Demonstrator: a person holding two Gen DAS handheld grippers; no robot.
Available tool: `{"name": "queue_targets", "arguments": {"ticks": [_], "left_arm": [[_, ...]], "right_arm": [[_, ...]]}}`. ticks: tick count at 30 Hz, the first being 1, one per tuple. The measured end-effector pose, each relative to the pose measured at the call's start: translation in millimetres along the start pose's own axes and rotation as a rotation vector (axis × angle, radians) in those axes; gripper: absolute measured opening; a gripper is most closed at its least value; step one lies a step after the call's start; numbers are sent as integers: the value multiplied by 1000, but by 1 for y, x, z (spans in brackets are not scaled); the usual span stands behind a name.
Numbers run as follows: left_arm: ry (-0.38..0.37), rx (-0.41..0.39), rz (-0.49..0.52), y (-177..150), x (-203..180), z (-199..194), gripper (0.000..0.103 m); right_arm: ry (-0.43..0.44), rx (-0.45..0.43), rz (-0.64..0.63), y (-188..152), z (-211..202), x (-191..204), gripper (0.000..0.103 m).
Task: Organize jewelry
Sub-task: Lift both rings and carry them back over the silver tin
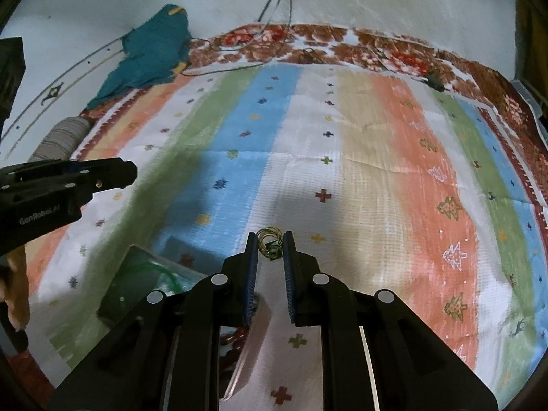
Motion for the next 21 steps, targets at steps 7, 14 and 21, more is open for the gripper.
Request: {"name": "queue_targets", "arguments": {"ticks": [7, 14, 21], "left_arm": [[-30, -34, 19, -10, -16, -25, 18], [-36, -56, 30, -18, -24, -39, 18], [-54, -78, 27, -23, -30, -53, 18]], "right_arm": [[24, -24, -13, -6, -19, 8, 16], [25, -50, -42, -12, -33, 18, 16], [43, -57, -53, -16, -40, 23, 16]]}}
Point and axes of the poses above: each gripper's, at about its wrist camera, not at the fingertips, and z roughly the way its jaws point, x to its left, y to its top, the point moved 6 cm from there along z, roughly the way its jaws point, and after that the axes turned 12 degrees about -y, right-handed, at the moved point
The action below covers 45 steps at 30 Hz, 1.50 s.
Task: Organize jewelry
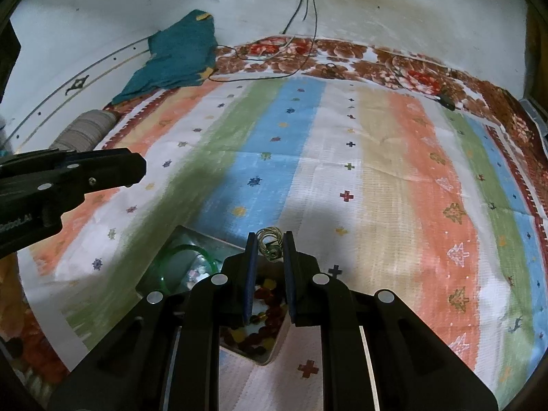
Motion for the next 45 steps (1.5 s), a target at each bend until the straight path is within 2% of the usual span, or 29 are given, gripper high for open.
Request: {"name": "queue_targets", "arguments": {"ticks": [13, 18, 19, 20, 21, 22, 29, 36, 41, 45], "left_arm": [[-11, -19, -15, -11, -8, -16, 18], [-22, -1, -26, -15, -7, -14, 19], [-18, 0, -31, -14, -5, -14, 29], [-13, -2, -38, -13, -3, -14, 34], [-8, -5, -46, -13, 0, -15, 34], [-4, -11, -55, -12, 2, -17, 35], [7, -19, -67, -13, 7, -22, 47], [28, 0, -33, -20, 6, -23, 59], [28, 3, -19, -28, 4, -31, 80], [17, 9, 14, -38, -3, -40, 87]], "right_arm": [[40, 3, 11, -10, -13, 7, 16], [55, 22, 3, -15, -10, 9, 16], [54, 22, -4, -14, -10, 10, 17], [45, 19, -7, -14, -10, 9, 23], [32, 16, -6, -14, -11, 7, 32], [22, 15, 3, -14, -11, 3, 34], [-5, 8, 23, -16, -19, -10, 46], [-4, 2, 35, -20, -28, -17, 61], [1, 6, 53, -25, -34, -23, 68], [6, -7, 69, -29, -43, -29, 76]]}}
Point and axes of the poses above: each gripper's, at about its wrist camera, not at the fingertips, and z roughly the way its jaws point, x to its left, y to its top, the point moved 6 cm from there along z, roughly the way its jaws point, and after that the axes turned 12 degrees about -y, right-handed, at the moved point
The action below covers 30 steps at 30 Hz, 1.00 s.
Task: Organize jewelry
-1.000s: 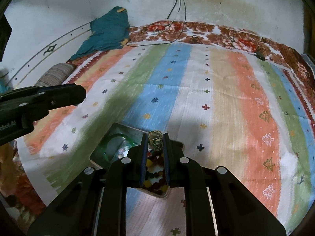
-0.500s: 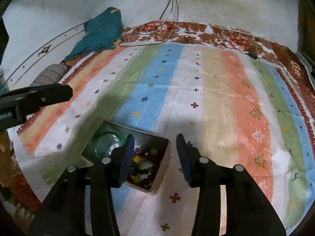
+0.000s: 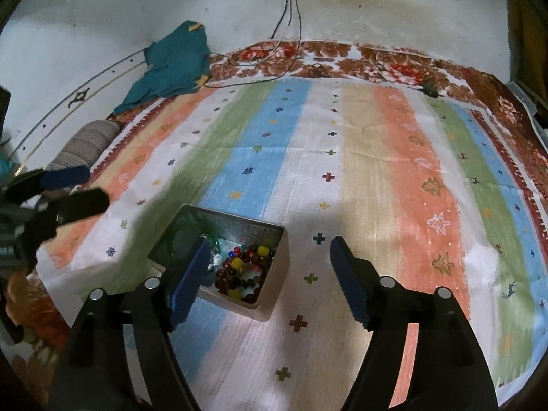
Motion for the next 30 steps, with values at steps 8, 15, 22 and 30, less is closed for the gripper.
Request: {"name": "queue_targets", "arguments": {"ticks": [8, 15, 22, 30], "left_arm": [[2, -5, 17, -11, -3, -10, 97], [-11, -6, -8, -19, 1, -17, 97], [-14, 0, -15, -28, -1, -21, 97], [-11, 7, -1, -33, -6, -21, 97]], "right_arm": [[-4, -31, 5, -6, -17, -8, 90], [-2, -43, -8, -13, -26, -9, 95], [7, -52, -11, -21, -35, -9, 95], [9, -60, -8, -27, -41, -9, 95]]}}
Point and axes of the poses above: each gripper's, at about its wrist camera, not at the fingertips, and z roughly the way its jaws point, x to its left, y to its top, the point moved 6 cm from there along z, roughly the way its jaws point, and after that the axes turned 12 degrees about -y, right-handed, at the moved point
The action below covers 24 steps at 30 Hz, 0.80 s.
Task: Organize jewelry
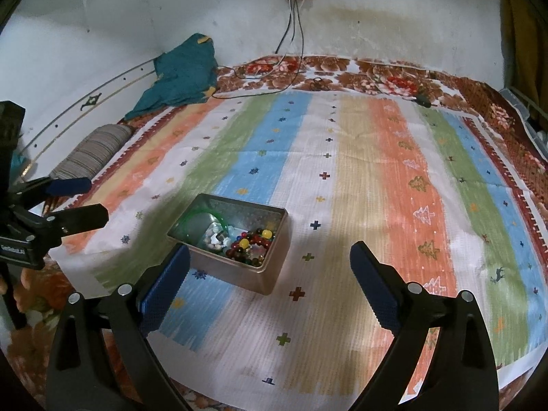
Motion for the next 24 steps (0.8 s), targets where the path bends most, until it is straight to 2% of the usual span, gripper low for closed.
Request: {"name": "queue_targets", "arguments": {"ticks": [24], "left_arm": [[9, 14, 11, -2, -2, 3, 97]], "right_arm": [[13, 9, -10, -3, 0, 5, 95]]}}
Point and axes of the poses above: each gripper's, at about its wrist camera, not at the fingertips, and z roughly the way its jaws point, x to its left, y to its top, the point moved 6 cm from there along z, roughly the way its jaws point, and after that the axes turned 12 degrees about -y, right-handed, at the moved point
